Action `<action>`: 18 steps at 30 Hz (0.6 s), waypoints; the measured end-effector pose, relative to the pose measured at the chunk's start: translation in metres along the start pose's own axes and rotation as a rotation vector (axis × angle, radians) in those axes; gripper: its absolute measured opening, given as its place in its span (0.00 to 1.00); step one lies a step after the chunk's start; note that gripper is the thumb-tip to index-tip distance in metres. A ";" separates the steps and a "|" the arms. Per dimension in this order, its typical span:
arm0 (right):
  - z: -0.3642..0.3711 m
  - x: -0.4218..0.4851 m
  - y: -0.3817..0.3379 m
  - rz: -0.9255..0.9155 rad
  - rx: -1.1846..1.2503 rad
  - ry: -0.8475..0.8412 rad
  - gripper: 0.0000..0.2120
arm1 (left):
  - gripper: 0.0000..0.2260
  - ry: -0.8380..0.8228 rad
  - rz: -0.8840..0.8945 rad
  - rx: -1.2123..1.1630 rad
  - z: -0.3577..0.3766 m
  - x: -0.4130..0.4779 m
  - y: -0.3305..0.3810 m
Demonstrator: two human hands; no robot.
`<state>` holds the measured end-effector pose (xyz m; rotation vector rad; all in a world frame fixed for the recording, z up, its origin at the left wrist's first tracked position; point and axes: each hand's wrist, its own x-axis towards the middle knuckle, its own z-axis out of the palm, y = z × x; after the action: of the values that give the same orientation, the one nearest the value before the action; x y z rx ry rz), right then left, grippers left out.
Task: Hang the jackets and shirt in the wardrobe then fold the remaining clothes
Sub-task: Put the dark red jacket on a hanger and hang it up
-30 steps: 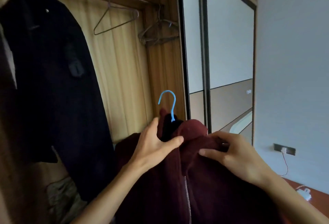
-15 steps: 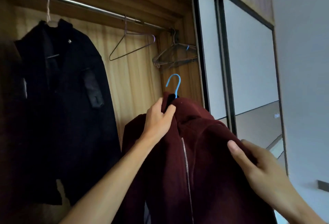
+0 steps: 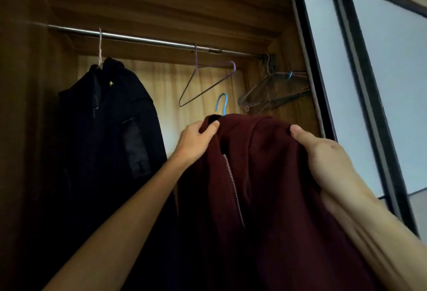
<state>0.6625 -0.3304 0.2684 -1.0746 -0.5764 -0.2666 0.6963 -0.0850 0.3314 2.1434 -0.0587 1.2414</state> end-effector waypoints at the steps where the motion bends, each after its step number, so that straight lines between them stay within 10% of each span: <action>1: 0.012 0.011 0.004 -0.002 0.051 -0.008 0.15 | 0.22 0.019 -0.068 0.046 -0.012 0.008 -0.008; 6: 0.075 0.060 0.016 -0.018 0.116 -0.030 0.17 | 0.47 0.071 -0.350 0.081 -0.064 0.019 -0.026; 12: 0.132 0.113 -0.002 -0.041 0.196 -0.076 0.07 | 0.42 0.180 -0.303 0.203 -0.073 0.026 -0.034; 18: 0.187 0.156 -0.035 -0.157 0.107 -0.038 0.18 | 0.31 0.306 -0.235 0.335 -0.076 0.061 -0.018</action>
<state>0.7164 -0.1705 0.4474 -0.9341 -0.7025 -0.3491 0.6780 -0.0119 0.3965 2.1259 0.5514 1.5010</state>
